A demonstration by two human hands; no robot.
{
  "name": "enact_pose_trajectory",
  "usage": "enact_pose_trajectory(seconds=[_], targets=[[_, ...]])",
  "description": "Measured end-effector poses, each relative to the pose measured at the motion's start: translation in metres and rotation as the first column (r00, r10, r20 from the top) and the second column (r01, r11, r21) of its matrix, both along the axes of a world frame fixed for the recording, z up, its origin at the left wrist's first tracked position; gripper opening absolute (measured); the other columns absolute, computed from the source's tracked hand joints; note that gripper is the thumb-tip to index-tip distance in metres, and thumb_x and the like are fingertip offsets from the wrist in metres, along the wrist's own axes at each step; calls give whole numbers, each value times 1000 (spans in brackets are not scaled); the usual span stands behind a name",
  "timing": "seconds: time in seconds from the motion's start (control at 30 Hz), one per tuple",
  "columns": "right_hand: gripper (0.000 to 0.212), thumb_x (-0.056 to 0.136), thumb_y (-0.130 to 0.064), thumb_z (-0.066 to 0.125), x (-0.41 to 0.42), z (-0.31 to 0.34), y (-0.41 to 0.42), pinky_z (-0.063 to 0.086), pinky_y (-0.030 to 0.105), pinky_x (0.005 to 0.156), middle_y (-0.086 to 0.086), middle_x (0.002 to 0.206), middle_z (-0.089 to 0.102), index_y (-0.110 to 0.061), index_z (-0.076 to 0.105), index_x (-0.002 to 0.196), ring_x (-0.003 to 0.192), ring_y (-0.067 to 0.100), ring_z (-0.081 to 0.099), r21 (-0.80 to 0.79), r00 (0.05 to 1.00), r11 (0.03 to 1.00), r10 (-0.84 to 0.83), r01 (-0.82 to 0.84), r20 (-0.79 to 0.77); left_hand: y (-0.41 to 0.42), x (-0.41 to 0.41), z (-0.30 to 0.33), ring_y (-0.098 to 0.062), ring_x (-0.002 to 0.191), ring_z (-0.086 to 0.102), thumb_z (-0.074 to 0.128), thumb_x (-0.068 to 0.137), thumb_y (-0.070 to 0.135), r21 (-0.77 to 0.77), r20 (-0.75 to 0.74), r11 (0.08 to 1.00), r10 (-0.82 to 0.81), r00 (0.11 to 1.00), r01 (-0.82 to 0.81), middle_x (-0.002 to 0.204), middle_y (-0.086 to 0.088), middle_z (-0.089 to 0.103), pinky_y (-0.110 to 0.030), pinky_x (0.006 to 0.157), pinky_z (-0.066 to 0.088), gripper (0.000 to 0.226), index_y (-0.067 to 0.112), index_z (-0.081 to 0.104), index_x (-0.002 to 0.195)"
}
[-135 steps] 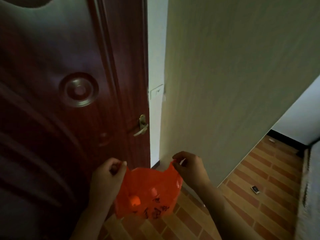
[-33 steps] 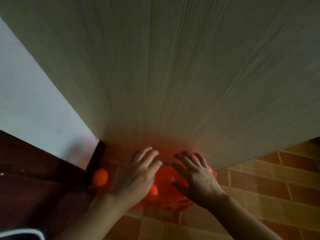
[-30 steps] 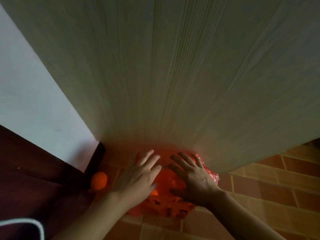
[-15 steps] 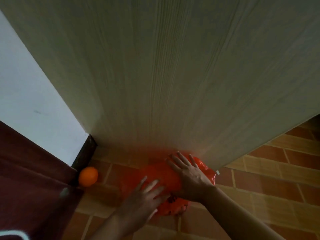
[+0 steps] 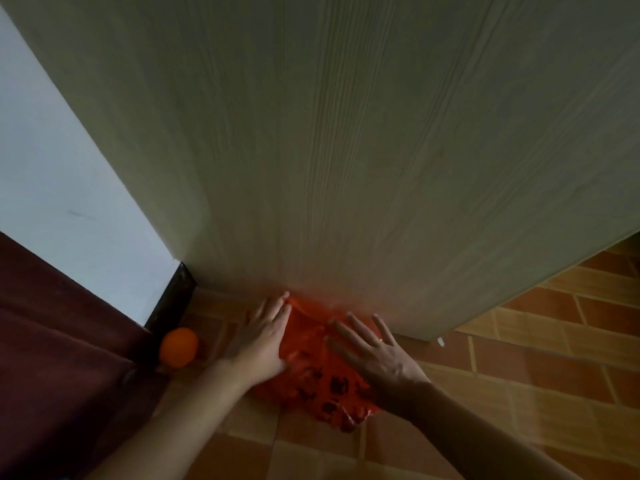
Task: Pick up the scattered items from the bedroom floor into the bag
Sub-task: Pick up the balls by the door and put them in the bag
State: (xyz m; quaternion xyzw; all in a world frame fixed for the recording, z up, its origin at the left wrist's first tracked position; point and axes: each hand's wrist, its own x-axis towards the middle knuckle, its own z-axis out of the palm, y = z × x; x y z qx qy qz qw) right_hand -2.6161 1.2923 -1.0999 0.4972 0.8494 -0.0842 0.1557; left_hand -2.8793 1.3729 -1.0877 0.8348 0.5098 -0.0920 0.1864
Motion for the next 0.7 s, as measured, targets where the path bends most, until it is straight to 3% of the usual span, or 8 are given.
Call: enact_pose_trajectory(seconds=[0.13,0.2,0.27,0.37,0.43,0.57,0.63,0.7], targets=[[110,87,-71,61,-8,-13,-5,-13,66,123,3,168,-27,-30,-6,165,155,31,-29,-143,995,988,68,-58,67,4,-4,10,-25,161,-10,80,83,50,-122,-66,989,-90,994,81,173,7,-20,-59,122,23,102,30,21,164],[114,82,-81,57,-11,-12,-8,-11,64,124,3,170,-22,-31,-2,165,155,29,-27,-174,1000,985,5,-2,17,-9,-8,17,-23,162,-3,83,81,48,39,49,994,-108,993,106,176,5,-3,-59,120,31,80,38,46,151],[118,77,-84,60,-16,-9,-4,-12,59,124,1,173,-14,-34,0,165,157,25,-24,-138,993,988,-83,71,-82,-25,-5,19,-24,158,26,87,78,39,327,156,932,-216,964,156,168,0,34,-53,112,44,49,35,71,124],[125,73,-82,68,-18,0,5,-16,51,122,-4,173,-12,-35,-3,165,158,23,-22,-138,975,979,-169,150,-143,-45,15,0,-24,142,50,76,85,26,498,326,829,-450,832,253,143,-4,62,-43,118,38,26,24,76,111],[120,78,-80,65,-17,-2,7,-15,53,123,-3,173,-13,-33,-3,165,157,22,-24,-159,977,975,-174,154,-122,-50,22,-14,-27,144,48,70,89,39,376,226,852,-465,856,363,145,-5,61,-40,125,25,39,22,70,124],[111,85,-81,57,-13,-5,5,-7,62,127,-1,172,-18,-31,-1,166,152,22,-29,-184,986,974,-149,133,-70,-47,8,-31,-30,162,-4,52,88,73,-86,-48,911,-408,912,403,173,-1,20,-65,126,-3,88,35,25,163],[113,86,-74,62,-11,-9,3,-11,60,125,-2,165,-26,-30,-5,165,149,22,-30,-191,995,977,-101,99,-2,-47,0,-39,-30,162,-2,42,86,80,-84,-42,908,-415,909,410,170,1,27,-63,125,-11,90,40,18,163],[115,86,-67,68,-10,-13,0,-11,61,125,0,164,-26,-28,-6,165,149,23,-29,-176,996,980,-86,91,35,-51,-7,-43,-28,162,9,38,90,80,-51,-4,917,-396,918,395,161,-1,41,-58,125,-13,81,40,29,160]])
